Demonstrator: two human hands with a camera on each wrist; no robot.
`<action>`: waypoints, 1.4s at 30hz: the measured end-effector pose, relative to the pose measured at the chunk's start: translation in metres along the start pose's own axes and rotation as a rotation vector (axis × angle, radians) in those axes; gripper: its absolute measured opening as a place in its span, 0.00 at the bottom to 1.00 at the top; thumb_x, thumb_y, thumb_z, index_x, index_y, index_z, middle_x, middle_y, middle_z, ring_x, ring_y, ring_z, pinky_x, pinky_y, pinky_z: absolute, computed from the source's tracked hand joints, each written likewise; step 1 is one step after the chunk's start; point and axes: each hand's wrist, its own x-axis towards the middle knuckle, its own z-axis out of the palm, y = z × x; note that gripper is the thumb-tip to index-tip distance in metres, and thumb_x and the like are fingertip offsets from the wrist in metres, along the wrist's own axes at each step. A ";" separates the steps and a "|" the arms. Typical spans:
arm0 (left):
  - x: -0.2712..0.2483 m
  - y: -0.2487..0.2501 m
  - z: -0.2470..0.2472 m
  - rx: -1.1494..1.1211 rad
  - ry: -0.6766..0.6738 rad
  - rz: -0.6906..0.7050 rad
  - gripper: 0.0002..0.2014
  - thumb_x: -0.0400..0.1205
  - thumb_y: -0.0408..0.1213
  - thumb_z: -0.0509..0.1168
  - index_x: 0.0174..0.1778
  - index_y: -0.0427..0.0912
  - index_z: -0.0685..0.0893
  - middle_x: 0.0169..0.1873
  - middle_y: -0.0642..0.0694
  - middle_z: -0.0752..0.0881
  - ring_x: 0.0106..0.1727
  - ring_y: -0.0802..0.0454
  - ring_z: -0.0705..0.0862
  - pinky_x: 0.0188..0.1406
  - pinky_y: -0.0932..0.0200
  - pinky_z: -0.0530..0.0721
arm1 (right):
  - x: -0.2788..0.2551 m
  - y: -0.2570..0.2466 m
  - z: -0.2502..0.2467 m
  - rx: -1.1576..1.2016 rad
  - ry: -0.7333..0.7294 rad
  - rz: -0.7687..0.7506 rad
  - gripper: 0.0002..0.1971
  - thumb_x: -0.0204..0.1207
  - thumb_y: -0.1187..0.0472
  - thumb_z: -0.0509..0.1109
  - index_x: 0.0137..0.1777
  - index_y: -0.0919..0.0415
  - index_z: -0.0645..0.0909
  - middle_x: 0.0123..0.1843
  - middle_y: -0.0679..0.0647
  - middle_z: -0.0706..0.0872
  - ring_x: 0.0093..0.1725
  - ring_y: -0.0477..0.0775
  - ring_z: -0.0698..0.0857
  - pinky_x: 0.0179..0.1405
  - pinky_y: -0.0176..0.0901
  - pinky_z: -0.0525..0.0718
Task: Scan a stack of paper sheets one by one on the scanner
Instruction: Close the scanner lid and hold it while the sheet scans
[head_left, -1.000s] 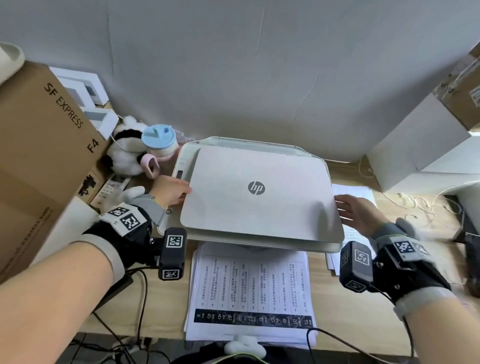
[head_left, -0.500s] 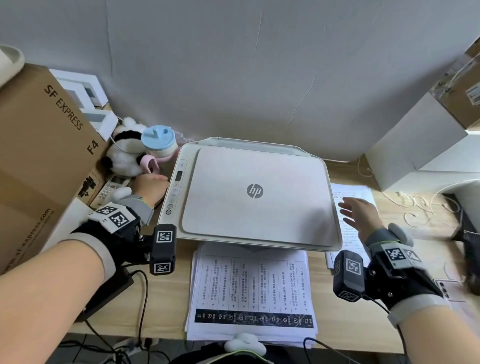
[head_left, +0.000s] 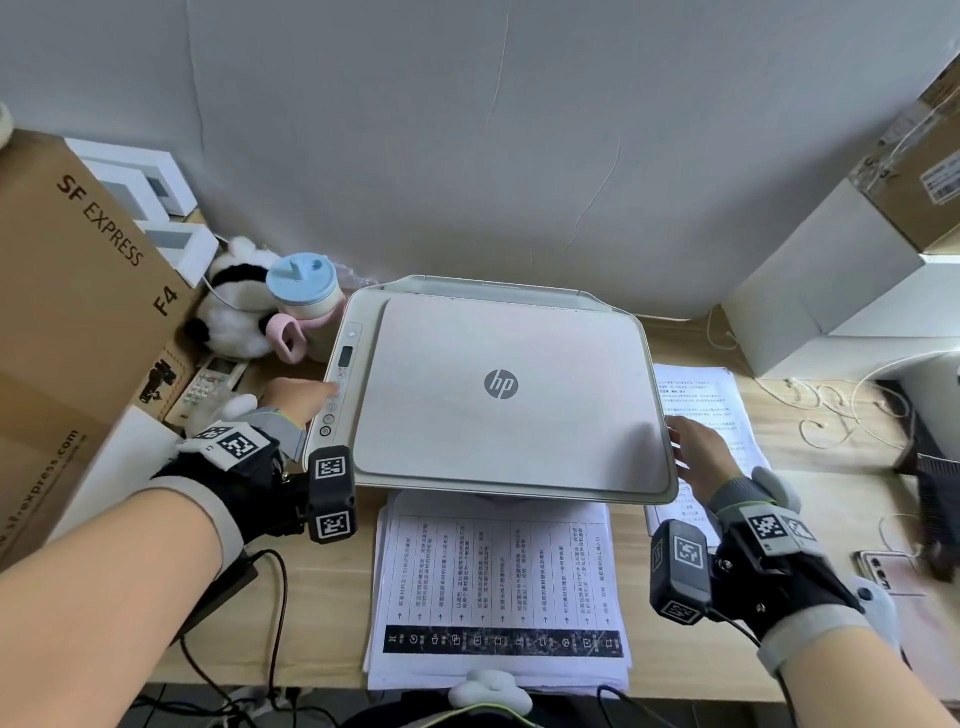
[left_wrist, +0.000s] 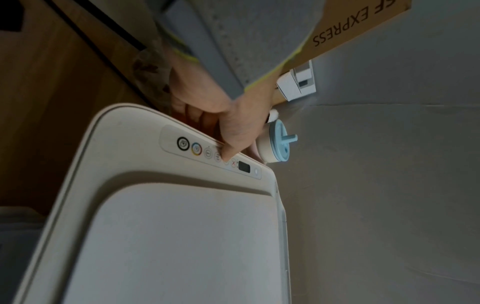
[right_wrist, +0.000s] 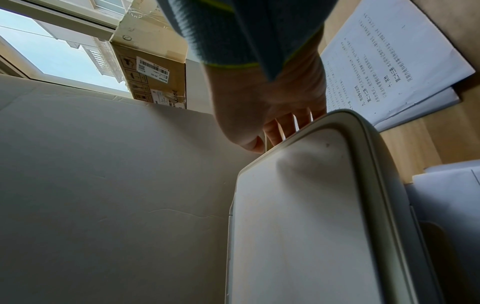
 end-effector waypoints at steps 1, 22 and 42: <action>0.000 0.001 0.000 -0.008 0.011 -0.003 0.16 0.72 0.38 0.75 0.51 0.32 0.86 0.49 0.38 0.86 0.55 0.42 0.85 0.60 0.49 0.81 | 0.000 0.000 0.000 -0.001 0.002 -0.002 0.07 0.75 0.62 0.58 0.43 0.58 0.78 0.42 0.57 0.76 0.43 0.55 0.71 0.34 0.43 0.66; -0.039 -0.029 -0.002 -0.102 0.035 0.039 0.16 0.81 0.44 0.60 0.45 0.37 0.88 0.54 0.34 0.88 0.51 0.41 0.83 0.64 0.47 0.78 | -0.023 0.033 0.003 0.114 0.075 0.051 0.12 0.77 0.69 0.55 0.33 0.58 0.71 0.36 0.55 0.72 0.38 0.53 0.70 0.38 0.45 0.73; -0.069 -0.018 0.002 -0.051 0.118 0.112 0.17 0.86 0.36 0.58 0.64 0.27 0.82 0.63 0.31 0.82 0.60 0.37 0.80 0.53 0.55 0.72 | -0.042 0.043 0.006 0.219 0.072 0.066 0.10 0.77 0.68 0.55 0.35 0.58 0.69 0.45 0.58 0.74 0.50 0.56 0.75 0.39 0.43 0.81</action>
